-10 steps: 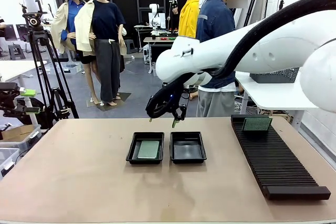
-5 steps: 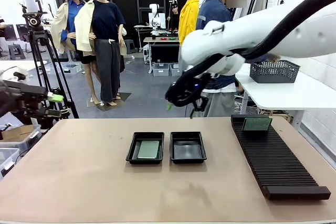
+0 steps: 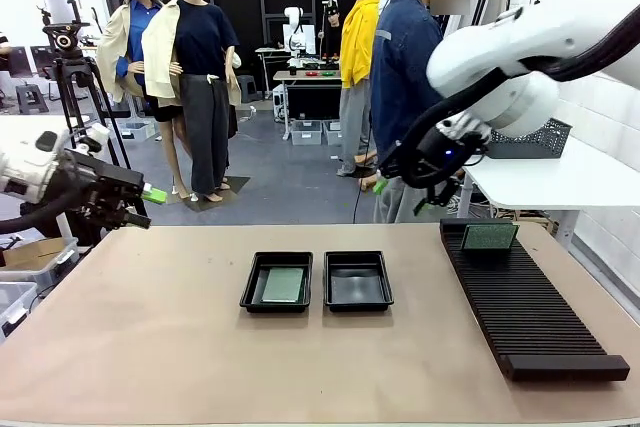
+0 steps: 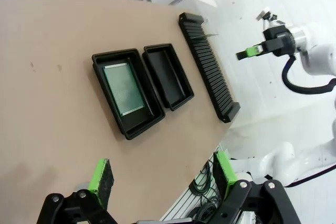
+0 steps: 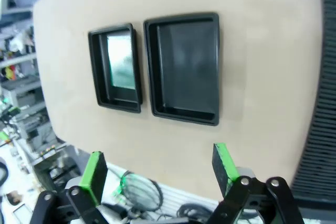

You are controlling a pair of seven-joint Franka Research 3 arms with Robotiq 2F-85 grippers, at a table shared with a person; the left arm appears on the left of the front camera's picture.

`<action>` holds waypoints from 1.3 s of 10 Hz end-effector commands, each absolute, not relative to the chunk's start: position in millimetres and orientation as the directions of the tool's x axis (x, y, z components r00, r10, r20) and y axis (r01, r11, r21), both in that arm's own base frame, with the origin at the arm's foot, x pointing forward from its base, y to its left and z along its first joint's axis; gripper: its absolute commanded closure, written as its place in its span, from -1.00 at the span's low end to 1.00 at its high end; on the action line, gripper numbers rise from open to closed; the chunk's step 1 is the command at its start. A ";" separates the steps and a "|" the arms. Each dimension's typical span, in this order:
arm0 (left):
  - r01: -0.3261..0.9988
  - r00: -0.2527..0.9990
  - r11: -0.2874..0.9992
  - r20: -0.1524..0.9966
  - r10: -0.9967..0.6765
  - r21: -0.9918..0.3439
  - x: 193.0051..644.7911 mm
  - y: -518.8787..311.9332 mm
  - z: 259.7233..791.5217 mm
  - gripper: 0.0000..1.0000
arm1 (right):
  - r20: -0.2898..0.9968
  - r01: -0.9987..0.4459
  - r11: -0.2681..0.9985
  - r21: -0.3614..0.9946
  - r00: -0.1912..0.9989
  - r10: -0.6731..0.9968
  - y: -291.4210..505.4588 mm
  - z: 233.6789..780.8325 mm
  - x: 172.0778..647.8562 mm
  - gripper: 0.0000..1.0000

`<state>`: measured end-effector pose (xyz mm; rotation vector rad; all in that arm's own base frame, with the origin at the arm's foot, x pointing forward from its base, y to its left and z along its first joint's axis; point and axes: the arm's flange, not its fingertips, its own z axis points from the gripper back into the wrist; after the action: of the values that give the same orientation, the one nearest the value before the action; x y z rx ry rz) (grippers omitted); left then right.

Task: Inspect and transfer BCBs to ESD trays.
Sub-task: Pick up the ESD tray and place it on the left side of the table.

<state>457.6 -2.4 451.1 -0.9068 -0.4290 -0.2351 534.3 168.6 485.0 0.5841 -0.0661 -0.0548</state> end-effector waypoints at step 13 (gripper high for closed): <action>0.257 0.943 0.904 0.294 -0.157 -0.341 485.5 -177.1 428.9 -1.00 | 0.027 -0.043 0.326 0.945 0.998 0.052 -81.3 392.0 540.4 -1.00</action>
<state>481.5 -164.0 423.8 -0.4252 -0.2684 -0.2341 530.4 -77.3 393.8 1.1880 0.0123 0.0331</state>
